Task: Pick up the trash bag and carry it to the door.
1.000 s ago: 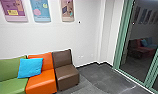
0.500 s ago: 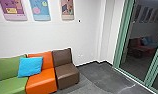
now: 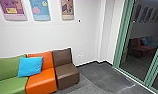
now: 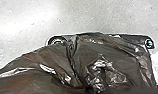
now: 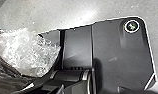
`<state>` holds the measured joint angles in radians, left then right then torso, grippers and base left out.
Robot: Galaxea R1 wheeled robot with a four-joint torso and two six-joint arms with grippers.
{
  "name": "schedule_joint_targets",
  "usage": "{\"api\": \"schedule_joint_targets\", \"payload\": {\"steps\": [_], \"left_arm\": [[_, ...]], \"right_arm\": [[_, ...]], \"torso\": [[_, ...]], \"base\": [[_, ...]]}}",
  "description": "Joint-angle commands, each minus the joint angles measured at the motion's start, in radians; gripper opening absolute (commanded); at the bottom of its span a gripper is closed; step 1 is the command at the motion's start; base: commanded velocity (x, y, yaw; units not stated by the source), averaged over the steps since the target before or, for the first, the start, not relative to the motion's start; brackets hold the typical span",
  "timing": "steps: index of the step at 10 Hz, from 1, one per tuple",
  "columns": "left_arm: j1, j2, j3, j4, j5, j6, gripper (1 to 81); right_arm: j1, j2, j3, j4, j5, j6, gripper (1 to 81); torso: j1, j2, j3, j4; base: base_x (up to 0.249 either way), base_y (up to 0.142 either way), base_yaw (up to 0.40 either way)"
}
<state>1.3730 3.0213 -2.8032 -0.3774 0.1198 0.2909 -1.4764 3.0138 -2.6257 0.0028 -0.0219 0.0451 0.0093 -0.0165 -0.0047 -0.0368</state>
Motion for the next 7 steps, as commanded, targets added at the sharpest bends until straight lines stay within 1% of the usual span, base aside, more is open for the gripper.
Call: {"api": "schedule_joint_targets", "payload": {"steps": [1, 7], "left_arm": [[-0.073, 0.005, -0.007, 0.008, 0.067, 0.005, 1.0], [-0.073, 0.001, -0.007, 0.009, 0.077, 0.007, 1.0]], "right_arm": [[0.058, 0.009, 0.004, -0.004, -0.052, -0.001, 81.1], [0.055, 0.009, 0.004, -0.004, -0.052, -0.001, 81.1]], "torso": [[0.000, 0.000, 0.000, 0.000], [0.000, 0.000, 0.000, 0.000]], "base": [[0.000, 0.000, 0.000], [0.000, 0.000, 0.000]]}}
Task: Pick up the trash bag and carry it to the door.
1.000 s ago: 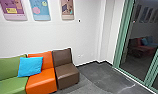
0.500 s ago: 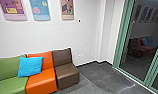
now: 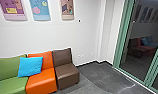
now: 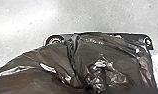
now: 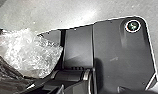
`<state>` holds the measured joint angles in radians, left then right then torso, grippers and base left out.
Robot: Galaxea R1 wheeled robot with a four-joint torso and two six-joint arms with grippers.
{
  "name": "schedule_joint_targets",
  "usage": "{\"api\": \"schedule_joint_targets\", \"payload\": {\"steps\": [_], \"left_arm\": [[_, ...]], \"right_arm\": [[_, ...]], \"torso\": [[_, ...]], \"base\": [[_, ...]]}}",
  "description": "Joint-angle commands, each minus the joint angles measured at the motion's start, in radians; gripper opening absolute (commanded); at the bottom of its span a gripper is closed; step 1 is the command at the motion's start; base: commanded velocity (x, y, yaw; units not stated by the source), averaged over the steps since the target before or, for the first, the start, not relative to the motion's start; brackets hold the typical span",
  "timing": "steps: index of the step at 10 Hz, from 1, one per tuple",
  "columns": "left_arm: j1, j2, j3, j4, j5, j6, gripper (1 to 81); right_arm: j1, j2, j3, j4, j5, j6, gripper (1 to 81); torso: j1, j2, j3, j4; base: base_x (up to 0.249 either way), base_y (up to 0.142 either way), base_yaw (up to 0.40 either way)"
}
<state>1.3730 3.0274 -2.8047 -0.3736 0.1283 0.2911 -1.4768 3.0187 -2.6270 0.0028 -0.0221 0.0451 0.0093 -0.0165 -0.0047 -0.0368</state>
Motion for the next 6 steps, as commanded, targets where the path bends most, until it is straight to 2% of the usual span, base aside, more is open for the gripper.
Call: {"api": "schedule_joint_targets", "payload": {"steps": [1, 4, 6], "left_arm": [[-0.073, -0.007, -0.006, 0.005, 0.070, 0.005, 1.0], [-0.074, -0.008, -0.007, 0.004, 0.070, 0.005, 1.0], [-0.074, -0.008, -0.006, 0.002, 0.070, 0.005, 1.0]], "right_arm": [[0.057, 0.004, 0.006, -0.004, -0.052, -0.001, 81.1], [0.057, 0.005, 0.006, -0.006, -0.051, -0.002, 81.1], [0.057, 0.004, 0.006, -0.006, -0.050, -0.002, 81.1]], "torso": [[0.000, 0.000, 0.000, 0.000], [0.000, 0.000, 0.000, 0.000], [0.000, 0.000, 0.000, 0.000]], "base": [[0.000, 0.000, 0.000], [0.000, 0.000, 0.000], [0.000, 0.000, -0.104]]}}
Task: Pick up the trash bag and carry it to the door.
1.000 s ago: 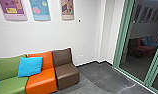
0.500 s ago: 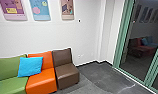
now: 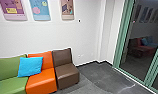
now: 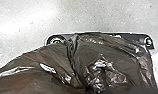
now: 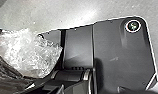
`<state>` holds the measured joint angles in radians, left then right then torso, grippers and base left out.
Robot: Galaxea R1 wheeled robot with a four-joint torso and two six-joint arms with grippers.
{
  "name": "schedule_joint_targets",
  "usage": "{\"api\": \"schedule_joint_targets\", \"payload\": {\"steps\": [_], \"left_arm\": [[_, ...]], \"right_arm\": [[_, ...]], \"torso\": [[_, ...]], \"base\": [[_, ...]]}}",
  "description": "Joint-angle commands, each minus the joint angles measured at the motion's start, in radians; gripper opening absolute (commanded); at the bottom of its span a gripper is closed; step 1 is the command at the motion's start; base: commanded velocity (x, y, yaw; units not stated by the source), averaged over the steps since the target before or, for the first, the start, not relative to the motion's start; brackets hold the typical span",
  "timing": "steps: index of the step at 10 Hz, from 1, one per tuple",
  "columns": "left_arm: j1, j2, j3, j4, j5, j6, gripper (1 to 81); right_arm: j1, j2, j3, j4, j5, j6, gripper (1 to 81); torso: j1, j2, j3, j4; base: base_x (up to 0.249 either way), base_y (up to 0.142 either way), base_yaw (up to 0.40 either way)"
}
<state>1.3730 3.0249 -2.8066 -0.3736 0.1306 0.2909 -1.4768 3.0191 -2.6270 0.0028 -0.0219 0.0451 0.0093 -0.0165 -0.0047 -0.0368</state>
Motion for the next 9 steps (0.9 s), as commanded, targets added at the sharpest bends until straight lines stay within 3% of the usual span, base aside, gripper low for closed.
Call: {"api": "schedule_joint_targets", "payload": {"steps": [1, 9], "left_arm": [[-0.074, -0.006, -0.004, 0.001, 0.067, 0.005, 1.0], [-0.074, -0.004, -0.005, 0.001, 0.067, 0.005, 1.0]], "right_arm": [[0.058, 0.003, 0.006, -0.006, -0.052, -0.002, 81.1], [0.049, 0.005, -0.005, -0.021, -0.049, -0.002, 81.1]], "torso": [[0.000, 0.000, 0.000, 0.000], [0.000, 0.000, 0.000, 0.000]], "base": [[0.000, 0.000, -0.130], [0.000, 0.000, -0.186]]}}
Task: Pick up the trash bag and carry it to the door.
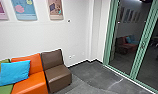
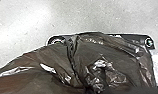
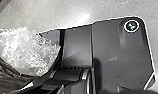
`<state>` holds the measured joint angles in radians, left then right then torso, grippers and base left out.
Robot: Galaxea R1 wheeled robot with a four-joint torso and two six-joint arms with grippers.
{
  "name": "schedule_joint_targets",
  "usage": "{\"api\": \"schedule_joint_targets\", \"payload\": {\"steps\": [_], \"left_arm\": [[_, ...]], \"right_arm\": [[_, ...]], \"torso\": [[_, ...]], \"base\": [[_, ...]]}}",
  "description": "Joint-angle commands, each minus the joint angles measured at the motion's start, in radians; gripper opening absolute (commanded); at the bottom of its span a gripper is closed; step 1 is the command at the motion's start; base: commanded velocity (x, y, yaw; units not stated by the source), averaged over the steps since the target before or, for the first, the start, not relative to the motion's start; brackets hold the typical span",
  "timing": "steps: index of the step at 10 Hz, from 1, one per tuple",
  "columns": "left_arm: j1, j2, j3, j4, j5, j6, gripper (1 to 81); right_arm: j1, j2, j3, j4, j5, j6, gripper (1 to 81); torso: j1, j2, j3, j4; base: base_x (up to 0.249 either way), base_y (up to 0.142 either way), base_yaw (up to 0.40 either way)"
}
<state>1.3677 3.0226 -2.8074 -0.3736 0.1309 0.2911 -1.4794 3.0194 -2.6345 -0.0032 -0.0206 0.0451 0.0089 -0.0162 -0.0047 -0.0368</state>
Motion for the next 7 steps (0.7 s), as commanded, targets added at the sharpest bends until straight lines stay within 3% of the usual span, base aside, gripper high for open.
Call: {"api": "schedule_joint_targets", "payload": {"steps": [1, 3, 7], "left_arm": [[-0.069, -0.003, -0.004, 0.001, 0.067, 0.005, 1.0], [-0.069, -0.002, -0.004, -0.002, 0.067, 0.005, 1.0], [-0.069, -0.002, -0.004, -0.005, 0.067, 0.005, 1.0]], "right_arm": [[0.050, 0.006, 0.002, -0.035, -0.045, -0.001, 81.1], [0.049, 0.017, -0.002, -0.147, -0.038, 0.012, 81.1], [0.056, 0.031, -0.016, -0.162, -0.033, 0.013, 81.1]], "torso": [[0.000, 0.000, 0.000, 0.000], [0.000, 0.000, 0.000, 0.000], [0.000, 0.000, 0.000, 0.000]], "base": [[0.000, 0.000, -0.209], [0.000, 0.000, -0.209], [0.000, 0.000, -0.210]]}}
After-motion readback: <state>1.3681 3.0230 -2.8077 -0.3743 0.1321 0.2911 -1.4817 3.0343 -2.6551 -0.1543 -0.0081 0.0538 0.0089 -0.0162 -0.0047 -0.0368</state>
